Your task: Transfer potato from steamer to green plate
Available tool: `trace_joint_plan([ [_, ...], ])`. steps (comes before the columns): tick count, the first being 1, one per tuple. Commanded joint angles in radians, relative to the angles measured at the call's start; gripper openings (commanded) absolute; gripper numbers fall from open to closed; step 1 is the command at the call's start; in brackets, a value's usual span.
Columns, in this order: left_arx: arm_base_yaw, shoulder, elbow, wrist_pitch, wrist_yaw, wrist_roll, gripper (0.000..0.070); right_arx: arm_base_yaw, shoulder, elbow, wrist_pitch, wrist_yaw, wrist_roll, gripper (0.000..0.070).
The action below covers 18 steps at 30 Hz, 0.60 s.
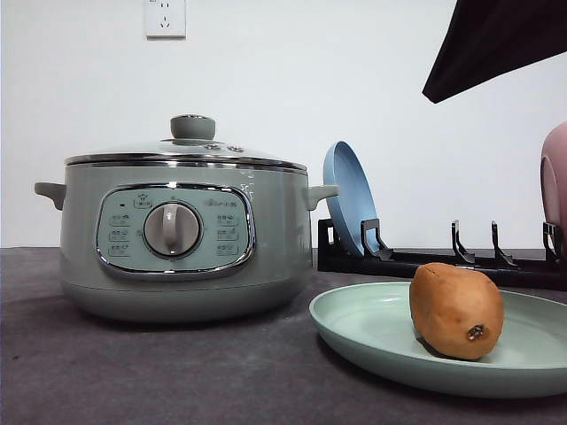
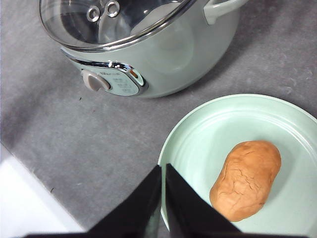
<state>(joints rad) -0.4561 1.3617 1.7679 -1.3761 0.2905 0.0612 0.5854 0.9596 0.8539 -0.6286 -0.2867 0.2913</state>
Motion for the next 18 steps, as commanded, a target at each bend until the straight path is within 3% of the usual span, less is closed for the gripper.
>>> trace_joint_plan([
  [1,-0.004,0.005,0.024,0.007,0.002,0.000,0.0009,0.007,0.006,0.013,0.008,-0.001,-0.012,0.0000],
  [5,0.022,-0.023,0.024,0.024,-0.007,0.046,0.0016,0.007,0.006,0.013,0.008,-0.001,-0.012,0.0000],
  [7,0.045,-0.065,0.016,0.091,-0.007,0.072,0.0016,0.007,0.006,0.013,0.008,-0.001,-0.012,0.0000],
  [12,0.133,-0.239,-0.083,0.435,-0.006,0.086,0.0016,0.007,0.006,0.013,0.008,-0.001,-0.012,0.0000],
  [18,0.317,-0.513,-0.397,0.847,-0.015,0.082,0.0016,0.007,0.006,0.013,0.008,-0.001,-0.012,0.0000],
])
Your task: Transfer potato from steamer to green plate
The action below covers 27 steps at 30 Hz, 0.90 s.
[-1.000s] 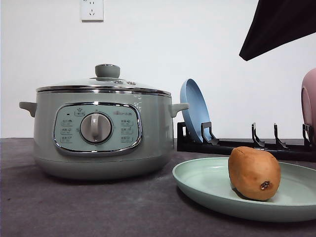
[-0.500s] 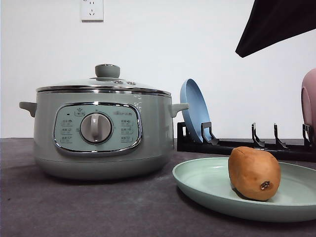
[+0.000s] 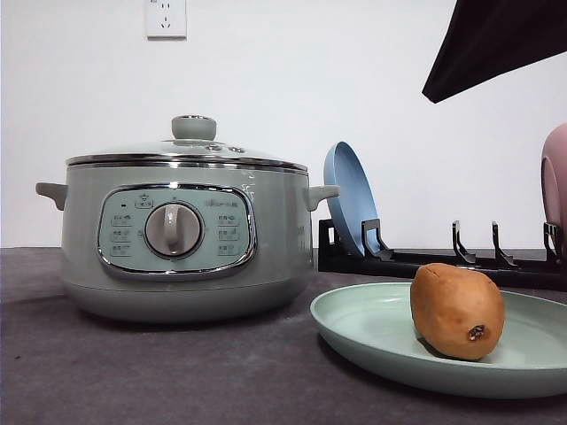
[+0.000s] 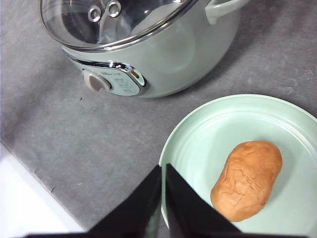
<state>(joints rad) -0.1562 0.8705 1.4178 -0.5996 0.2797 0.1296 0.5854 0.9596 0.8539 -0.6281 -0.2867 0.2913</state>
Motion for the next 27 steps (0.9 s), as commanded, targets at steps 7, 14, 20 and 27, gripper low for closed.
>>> trace_joint_plan([
  [7,0.167,-0.344,-0.464,0.380,-0.108,0.013,0.0016,0.007,0.006,0.013,0.008,-0.001,-0.012,0.0000],
  [14,0.220,-0.566,-0.776,0.435,-0.184,0.011,0.0016,0.007,0.006,0.013,0.008,-0.001,-0.012,0.0000],
  [20,0.223,-0.699,-0.975,0.438,-0.185,0.012,0.0016,0.007,0.006,0.013,0.008,-0.001,-0.012,0.0000],
  [27,0.223,-0.792,-1.151,0.439,-0.193,0.012,0.0016,0.007,0.006,0.013,0.008,-0.001,-0.012,0.0000],
])
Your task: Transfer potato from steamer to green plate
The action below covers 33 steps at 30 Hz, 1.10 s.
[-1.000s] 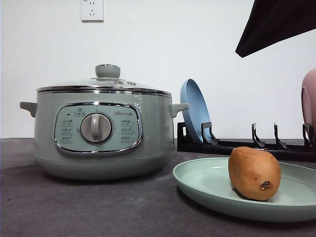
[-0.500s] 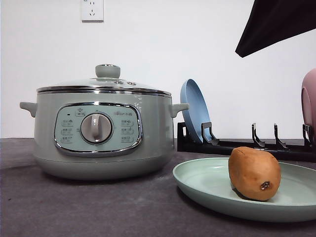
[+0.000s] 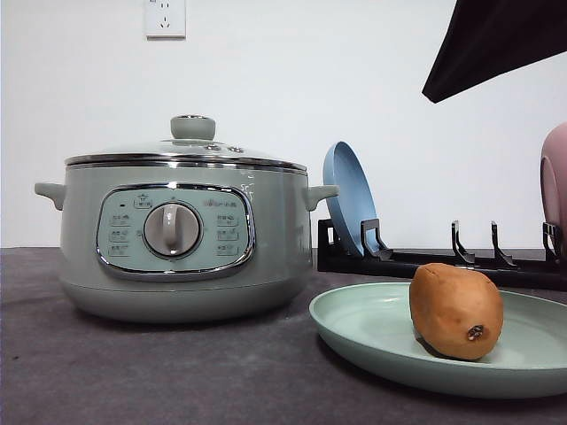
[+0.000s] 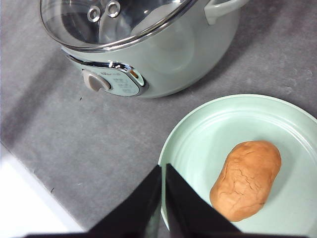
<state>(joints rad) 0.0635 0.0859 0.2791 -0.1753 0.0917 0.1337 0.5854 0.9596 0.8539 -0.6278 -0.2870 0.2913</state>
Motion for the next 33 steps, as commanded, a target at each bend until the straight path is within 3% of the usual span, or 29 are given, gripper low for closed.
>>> trace_joint_plan([
  [1,0.003,-0.016,-0.034,0.015,-0.009,0.008,0.0016,0.007,0.006,0.013,0.008,0.000,-0.012,0.0000],
  [14,0.003,-0.077,-0.214,0.015,-0.024,0.008,0.0015,0.007,0.006,0.013,0.008,0.000,-0.012,0.0000],
  [33,0.003,-0.083,-0.267,-0.010,-0.024,0.001,0.0016,0.007,0.006,0.013,0.008,0.000,-0.012,0.0000],
])
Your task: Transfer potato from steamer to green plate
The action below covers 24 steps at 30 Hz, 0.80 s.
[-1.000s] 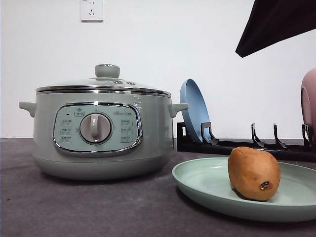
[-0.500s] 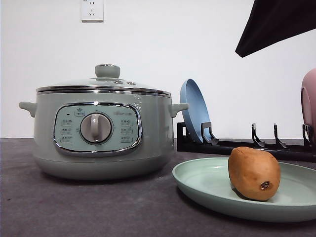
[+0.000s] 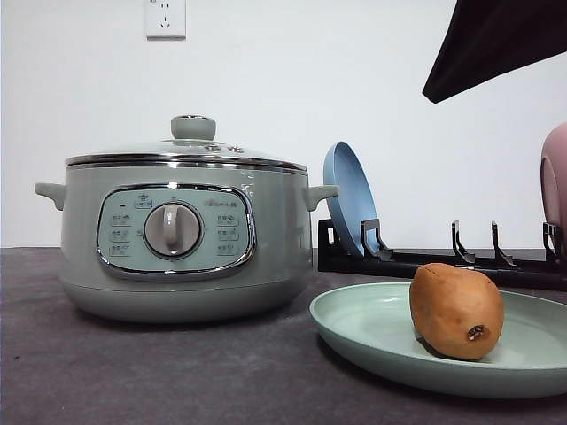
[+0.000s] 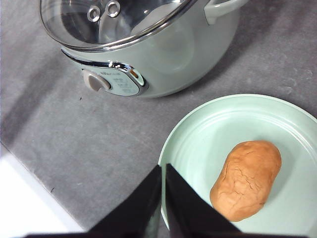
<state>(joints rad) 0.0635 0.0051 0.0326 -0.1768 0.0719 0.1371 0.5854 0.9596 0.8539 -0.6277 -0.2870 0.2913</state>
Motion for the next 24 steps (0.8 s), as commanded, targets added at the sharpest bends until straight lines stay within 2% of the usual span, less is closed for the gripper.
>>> trace_joint_plan([
  [1,0.003,-0.002,-0.021,-0.008,-0.004,-0.003,0.0016,0.007,0.006,0.013,0.008,0.000,-0.012,0.0000],
  [24,0.003,-0.002,-0.021,-0.009,-0.004,-0.003,0.0016,0.006,0.005,0.013,0.007,0.000,-0.014,0.0000],
])
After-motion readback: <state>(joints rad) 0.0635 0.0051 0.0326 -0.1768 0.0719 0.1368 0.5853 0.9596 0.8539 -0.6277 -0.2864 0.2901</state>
